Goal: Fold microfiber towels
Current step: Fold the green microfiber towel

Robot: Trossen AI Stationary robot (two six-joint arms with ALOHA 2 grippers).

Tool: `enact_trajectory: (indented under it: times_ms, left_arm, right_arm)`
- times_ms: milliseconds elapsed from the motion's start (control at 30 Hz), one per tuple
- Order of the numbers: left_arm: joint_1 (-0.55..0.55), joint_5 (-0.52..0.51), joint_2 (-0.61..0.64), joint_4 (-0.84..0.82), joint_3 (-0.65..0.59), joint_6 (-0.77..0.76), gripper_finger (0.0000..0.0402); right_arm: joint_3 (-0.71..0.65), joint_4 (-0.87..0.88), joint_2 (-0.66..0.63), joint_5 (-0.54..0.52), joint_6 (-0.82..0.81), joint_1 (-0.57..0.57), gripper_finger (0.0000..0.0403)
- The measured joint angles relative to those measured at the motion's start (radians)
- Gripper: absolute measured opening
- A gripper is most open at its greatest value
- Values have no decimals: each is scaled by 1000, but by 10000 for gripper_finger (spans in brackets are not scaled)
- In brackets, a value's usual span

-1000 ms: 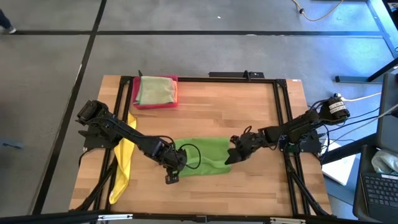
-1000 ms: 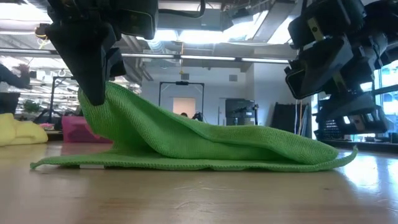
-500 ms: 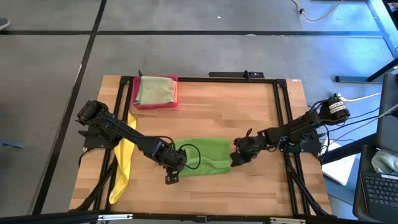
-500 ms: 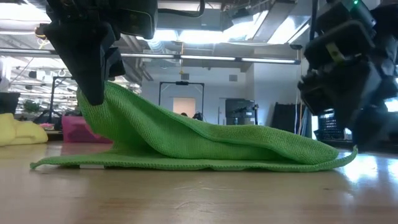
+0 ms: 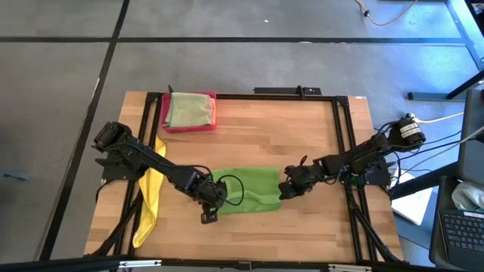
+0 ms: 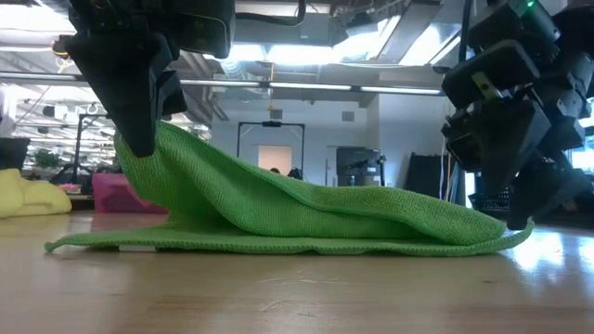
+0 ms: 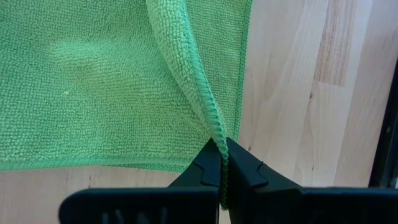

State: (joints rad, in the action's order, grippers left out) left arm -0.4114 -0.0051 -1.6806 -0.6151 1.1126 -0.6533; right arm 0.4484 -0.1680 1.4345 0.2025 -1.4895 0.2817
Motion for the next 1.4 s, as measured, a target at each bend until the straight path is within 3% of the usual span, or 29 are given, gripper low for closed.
enact_trajectory:
  times_ms: [933,1400]
  left_arm:
    - [0,0,0,7,0,0,0]
    - [1,0,0,7,0,0,0]
  right_arm:
    - [1,-50,29,-24,-46,11,177]
    - [1,-190,56,-52,-100,11,177]
